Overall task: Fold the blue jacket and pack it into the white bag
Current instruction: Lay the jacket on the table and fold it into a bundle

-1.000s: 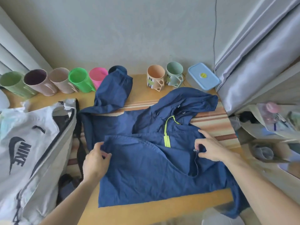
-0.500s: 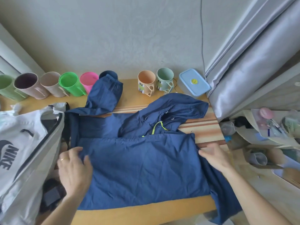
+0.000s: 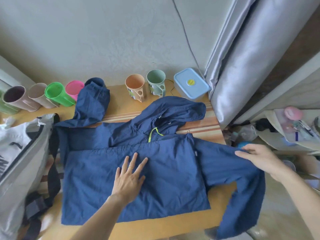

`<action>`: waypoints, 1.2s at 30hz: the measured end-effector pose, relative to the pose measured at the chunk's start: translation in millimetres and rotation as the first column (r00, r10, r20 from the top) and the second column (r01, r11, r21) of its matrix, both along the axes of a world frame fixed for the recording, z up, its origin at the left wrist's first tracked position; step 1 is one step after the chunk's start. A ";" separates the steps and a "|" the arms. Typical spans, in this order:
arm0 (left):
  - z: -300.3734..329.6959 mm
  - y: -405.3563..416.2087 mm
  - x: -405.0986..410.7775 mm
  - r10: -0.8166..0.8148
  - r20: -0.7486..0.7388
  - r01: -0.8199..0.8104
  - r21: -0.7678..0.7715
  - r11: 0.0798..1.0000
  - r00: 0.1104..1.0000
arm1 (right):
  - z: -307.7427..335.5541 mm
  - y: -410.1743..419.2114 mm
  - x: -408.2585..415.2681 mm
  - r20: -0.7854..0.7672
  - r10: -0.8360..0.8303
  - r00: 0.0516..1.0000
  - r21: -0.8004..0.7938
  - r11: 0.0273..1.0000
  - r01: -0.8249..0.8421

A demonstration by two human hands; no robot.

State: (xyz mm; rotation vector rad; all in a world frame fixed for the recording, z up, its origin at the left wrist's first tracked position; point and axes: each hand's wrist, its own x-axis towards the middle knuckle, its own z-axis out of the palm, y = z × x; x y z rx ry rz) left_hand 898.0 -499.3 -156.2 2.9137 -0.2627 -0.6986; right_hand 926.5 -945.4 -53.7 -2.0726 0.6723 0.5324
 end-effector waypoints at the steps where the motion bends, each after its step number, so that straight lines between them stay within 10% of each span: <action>1: 0.4 -1.3 0.3 0.003 -0.013 -0.003 0.020 1.000 1.000 | 13.1 -12.7 4.7 -0.029 0.056 0.998 0.001 0.998 -0.056; 8: 8.4 -43.2 2.1 0.073 0.152 -0.076 0.018 0.997 0.986 | 59.6 -84.1 19.8 -0.404 0.323 0.856 -0.003 0.935 -0.354; 12: 17.6 -97.5 5.4 -0.242 0.294 0.278 -0.085 0.957 0.924 | 63.1 -128.6 24.2 -0.336 0.236 0.912 -0.031 0.965 -0.261; 19: 10.9 -139.5 21.9 -0.044 -0.055 0.026 -0.288 0.957 0.998 | 149.5 -0.6 34.4 -0.117 0.248 0.962 0.218 0.951 -0.219; 23: 56.8 -102.0 16.1 0.397 -0.452 -0.592 -0.709 0.384 0.799 | 138.1 134.7 53.9 0.055 0.329 0.943 0.204 0.920 -0.334; 26: 82.5 -41.2 14.4 0.426 -0.794 -0.811 -0.550 -0.198 0.434 | 95.7 248.8 59.6 0.080 0.389 0.918 0.237 0.887 -0.397; 29: 82.3 22.6 10.5 0.439 -0.860 -0.803 -0.445 -0.398 0.259 | 51.0 343.0 51.9 -0.055 0.507 0.860 0.358 0.814 -0.457; 32: 68.5 64.8 6.4 0.576 -0.772 -0.820 -0.498 -0.282 0.270 | 27.3 367.5 39.9 0.032 0.520 0.853 0.220 0.829 -0.514; 36: 55.0 69.3 -4.7 0.510 -0.120 -0.486 -0.542 0.685 0.852 | 5.9 303.8 9.9 0.108 0.402 0.909 -0.283 0.889 -0.359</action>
